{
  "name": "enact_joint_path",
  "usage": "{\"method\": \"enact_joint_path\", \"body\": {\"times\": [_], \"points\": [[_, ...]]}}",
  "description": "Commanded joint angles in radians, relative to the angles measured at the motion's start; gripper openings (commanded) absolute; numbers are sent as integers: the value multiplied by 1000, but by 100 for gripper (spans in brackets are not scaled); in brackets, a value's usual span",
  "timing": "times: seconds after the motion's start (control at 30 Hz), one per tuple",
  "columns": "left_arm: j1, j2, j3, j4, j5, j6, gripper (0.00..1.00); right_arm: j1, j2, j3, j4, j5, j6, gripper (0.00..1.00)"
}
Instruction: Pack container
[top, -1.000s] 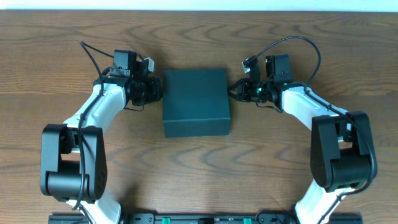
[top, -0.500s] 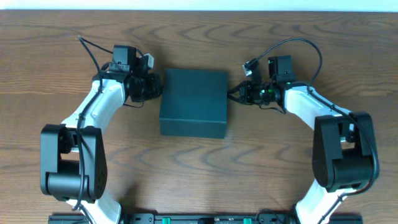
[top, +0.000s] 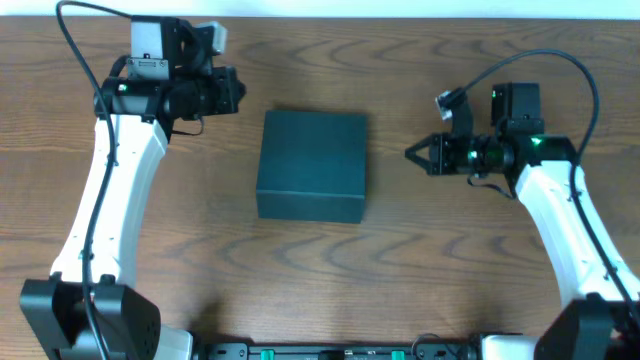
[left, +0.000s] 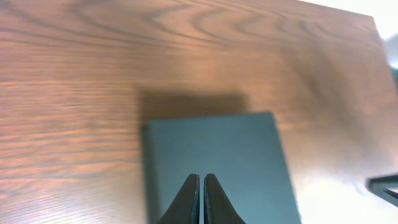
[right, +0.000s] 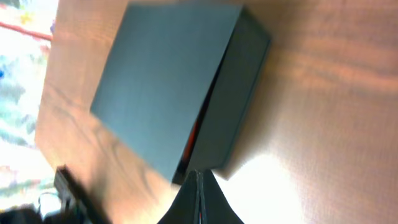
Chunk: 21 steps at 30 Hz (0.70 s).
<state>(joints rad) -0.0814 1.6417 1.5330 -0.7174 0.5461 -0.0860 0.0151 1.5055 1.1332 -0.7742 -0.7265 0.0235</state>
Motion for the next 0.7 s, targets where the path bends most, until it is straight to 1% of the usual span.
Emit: {"method": "enact_joint_path", "body": {"times": [0.0,0.07,0.13,0.2,0.3,0.4,0.57,0.67], "points": [[-23,68,-46,-10,132,62,6,5,-9,9,-85,4,-155,2],[-40,107,-73,6,204,65,6,13,-8,0,-153,4,-209,2],[-61,143,-94,21,259,76,6,19,-9,-19,-187,2,-216,2],[-87,175,-99,14,314,112,6,24,-9,-50,-195,-14,-223,2],[-127,200,-104,11,342,140,6,36,-9,-118,-167,-63,-223,2],[-156,202,-125,11,337,155,6,58,-9,-191,-104,-98,-212,2],[-171,202,-205,42,308,158,6,129,-9,-299,90,-97,-65,2],[-171,202,-232,65,296,147,6,192,-8,-327,191,-60,15,2]]}}
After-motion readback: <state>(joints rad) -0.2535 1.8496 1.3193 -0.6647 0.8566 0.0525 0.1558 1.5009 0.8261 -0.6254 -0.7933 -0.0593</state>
